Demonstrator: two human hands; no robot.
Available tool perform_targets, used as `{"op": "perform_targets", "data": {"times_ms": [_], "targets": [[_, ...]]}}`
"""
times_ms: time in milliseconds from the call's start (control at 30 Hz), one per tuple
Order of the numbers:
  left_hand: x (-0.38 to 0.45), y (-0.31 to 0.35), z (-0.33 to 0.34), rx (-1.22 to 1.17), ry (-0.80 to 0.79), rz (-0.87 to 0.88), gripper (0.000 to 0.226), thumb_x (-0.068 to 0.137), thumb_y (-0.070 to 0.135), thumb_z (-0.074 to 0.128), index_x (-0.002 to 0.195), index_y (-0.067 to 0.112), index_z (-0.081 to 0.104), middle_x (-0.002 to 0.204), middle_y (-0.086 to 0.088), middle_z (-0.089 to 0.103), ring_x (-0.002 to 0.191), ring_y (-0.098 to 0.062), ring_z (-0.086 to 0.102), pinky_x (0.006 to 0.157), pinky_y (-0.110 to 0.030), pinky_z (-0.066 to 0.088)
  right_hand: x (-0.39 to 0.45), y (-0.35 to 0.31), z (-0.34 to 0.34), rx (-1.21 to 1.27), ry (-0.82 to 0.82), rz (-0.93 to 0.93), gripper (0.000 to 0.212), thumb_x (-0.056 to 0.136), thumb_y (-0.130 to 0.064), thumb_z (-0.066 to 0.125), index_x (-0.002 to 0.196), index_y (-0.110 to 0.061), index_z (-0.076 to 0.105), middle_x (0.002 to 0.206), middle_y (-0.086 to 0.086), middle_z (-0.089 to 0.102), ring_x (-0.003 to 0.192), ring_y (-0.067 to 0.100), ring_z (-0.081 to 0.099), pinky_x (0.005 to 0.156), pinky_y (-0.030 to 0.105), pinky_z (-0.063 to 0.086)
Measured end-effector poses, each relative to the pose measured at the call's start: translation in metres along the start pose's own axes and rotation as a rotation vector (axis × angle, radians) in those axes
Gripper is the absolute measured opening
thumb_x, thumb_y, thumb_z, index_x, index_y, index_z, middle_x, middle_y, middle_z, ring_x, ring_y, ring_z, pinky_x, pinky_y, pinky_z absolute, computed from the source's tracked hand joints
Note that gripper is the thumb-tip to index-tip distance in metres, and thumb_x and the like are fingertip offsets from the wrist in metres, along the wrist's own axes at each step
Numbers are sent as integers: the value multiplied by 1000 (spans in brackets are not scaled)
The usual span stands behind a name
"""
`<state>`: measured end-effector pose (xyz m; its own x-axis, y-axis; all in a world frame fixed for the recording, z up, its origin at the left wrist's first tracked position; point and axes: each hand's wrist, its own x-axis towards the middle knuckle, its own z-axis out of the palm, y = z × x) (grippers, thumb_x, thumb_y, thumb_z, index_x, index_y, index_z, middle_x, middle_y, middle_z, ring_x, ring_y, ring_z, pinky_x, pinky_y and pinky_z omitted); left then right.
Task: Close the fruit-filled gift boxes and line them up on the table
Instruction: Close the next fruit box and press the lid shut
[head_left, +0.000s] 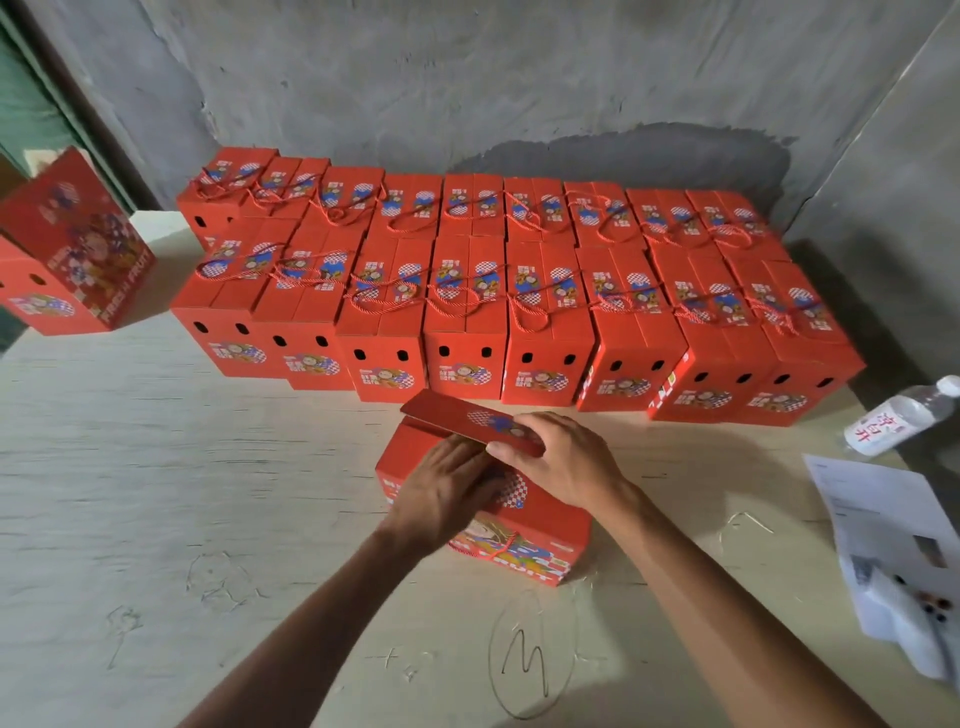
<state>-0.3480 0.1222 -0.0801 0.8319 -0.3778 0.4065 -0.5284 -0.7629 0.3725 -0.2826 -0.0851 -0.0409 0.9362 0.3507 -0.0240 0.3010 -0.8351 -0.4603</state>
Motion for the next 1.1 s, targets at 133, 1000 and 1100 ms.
{"op": "perform_targets", "data": {"times_ms": [133,1000,1100], "targets": [[-14,-23,-26,-150,221,-206,14,96,23,69,107,16,73,109,5,70,98,-19,64,82,-43,55,-23,2,19,-230,216,131,95,73,-103,25,133,-37,60,148,-11,50,143,18,39,119,65,21],[24,-63,-44,-178,-414,-565,142,49,105,50,160,22,20,166,-5,24,151,-31,28,121,-59,29,-3,37,1,-177,161,-108,101,70,-94,48,143,-25,60,127,-3,62,113,18,57,94,37,49],[33,-69,-42,-382,-351,-660,128,39,97,69,143,25,45,138,-3,44,125,-28,52,101,-49,55,3,38,-3,-211,164,-89,97,71,-95,47,139,-28,64,120,-4,65,107,18,61,85,37,53]]}}
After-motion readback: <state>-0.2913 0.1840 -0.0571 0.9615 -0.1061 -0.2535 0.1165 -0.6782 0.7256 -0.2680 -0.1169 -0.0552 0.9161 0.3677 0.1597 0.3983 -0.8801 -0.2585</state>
